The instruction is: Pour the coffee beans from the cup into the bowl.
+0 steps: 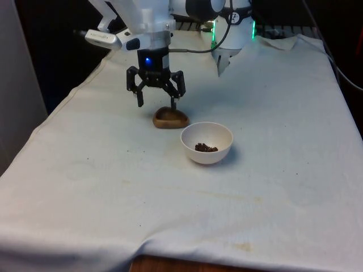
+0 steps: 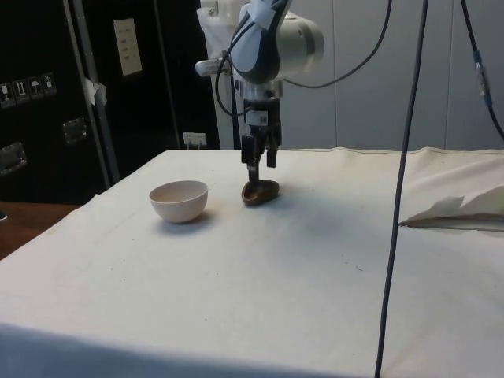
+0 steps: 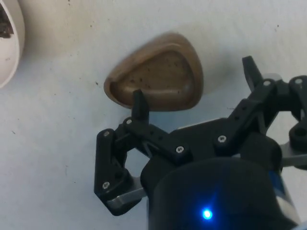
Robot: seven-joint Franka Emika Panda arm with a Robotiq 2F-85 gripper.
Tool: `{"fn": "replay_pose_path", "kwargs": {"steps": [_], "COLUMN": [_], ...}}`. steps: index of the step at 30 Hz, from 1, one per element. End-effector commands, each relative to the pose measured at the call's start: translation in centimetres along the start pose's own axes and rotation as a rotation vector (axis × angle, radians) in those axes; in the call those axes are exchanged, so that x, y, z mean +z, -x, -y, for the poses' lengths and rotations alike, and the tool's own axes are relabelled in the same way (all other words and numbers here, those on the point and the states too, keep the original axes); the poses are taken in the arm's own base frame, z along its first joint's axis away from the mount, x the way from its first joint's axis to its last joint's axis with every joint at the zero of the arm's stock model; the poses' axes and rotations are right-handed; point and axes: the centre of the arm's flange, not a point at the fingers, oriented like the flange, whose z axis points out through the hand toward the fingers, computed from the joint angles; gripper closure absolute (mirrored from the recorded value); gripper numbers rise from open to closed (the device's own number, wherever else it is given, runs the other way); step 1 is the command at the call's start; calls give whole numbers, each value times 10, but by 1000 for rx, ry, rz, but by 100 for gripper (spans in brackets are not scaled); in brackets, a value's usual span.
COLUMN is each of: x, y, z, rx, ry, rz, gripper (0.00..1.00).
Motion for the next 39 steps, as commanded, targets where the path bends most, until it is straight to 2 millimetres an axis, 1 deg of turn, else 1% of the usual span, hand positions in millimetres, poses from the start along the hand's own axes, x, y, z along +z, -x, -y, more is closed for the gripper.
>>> {"fn": "replay_pose_path", "kwargs": {"steps": [1,10,11,17,19,27,28,36,39], "x": [0,-21,-20,-35,-37,-60,-59,-77,-78], "y": [0,-10,-10,-17,-19,-30,-30,-39,-40], "z": [0,2,3,4,5,9,10,12,12], "rx": [0,3,0,1,-3,2,-2,6,4], "ry": [0,-14,-24,-24,-38,-45,-55,-59,-68], "rz": [0,20,8,29,22,47,36,59,54], "gripper": [0,0,0,0,0,0,0,0,0]}}
